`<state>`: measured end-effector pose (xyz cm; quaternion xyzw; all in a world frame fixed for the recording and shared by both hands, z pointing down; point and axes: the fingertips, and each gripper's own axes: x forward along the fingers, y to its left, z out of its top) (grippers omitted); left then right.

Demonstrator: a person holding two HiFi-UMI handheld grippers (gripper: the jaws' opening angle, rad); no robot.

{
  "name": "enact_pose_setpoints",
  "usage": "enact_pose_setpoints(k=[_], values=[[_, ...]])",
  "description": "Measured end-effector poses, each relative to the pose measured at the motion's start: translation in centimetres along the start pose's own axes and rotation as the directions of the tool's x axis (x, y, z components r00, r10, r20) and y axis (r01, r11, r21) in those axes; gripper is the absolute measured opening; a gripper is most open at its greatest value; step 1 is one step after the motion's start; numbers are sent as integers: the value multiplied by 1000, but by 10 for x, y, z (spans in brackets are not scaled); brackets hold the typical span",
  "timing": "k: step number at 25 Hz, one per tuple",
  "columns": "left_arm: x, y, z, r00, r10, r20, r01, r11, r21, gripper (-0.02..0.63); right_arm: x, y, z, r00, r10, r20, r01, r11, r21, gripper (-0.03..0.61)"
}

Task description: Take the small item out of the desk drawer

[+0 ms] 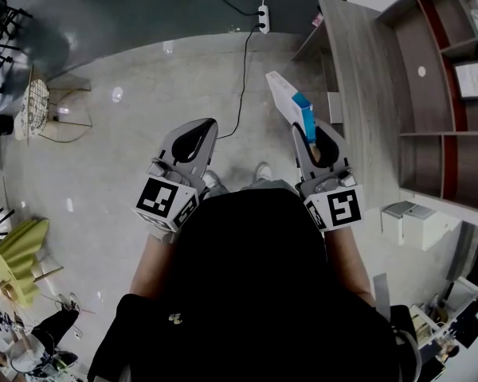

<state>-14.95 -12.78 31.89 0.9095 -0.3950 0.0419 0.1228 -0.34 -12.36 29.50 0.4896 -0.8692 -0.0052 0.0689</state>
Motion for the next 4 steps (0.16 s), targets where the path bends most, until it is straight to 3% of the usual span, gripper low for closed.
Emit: enact_pose_setpoints(k=[4], values=[[0, 0, 1, 1000, -5, -3, 5, 1000, 2, 9, 1, -1, 0, 1000, -6, -2, 6, 1000, -4, 81]])
